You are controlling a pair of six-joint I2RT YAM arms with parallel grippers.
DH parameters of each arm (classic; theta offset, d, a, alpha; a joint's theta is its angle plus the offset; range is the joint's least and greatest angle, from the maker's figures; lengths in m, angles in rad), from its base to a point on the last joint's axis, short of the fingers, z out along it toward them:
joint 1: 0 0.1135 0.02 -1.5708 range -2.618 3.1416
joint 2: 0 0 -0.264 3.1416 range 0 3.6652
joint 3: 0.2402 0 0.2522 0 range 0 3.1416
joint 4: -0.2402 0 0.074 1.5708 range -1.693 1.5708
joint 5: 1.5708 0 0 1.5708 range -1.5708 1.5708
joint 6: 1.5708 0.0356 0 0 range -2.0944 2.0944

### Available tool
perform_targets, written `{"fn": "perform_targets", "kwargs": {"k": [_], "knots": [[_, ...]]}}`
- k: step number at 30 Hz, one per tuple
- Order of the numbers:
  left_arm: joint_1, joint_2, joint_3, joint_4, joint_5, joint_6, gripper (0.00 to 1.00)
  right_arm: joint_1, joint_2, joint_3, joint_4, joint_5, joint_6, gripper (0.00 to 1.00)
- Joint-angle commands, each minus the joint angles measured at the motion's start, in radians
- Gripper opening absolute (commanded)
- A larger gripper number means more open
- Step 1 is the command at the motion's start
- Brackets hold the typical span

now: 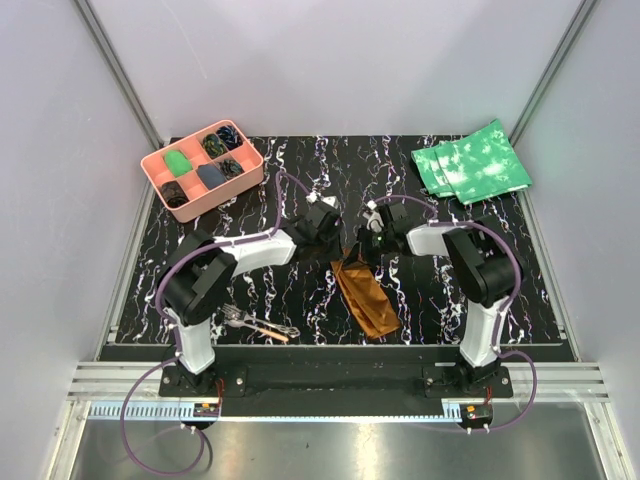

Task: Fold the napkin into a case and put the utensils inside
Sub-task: Grasp the top corner of the smaller rectangle folded napkin from the folded napkin.

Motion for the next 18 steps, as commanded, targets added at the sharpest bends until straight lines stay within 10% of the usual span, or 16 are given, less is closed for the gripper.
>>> {"fn": "perform_targets", "kwargs": {"k": [1, 18], "knots": [[0.015, 0.073, -0.007, 0.07, 0.004, 0.035, 0.08, 0.006, -0.153, -0.024, -0.156, 0.042, -0.091, 0.02], [0.034, 0.119, 0.079, 0.038, 0.047, 0.116, 0.1, 0.001, -0.371, -0.282, -0.218, 0.144, -0.125, 0.02]]}}
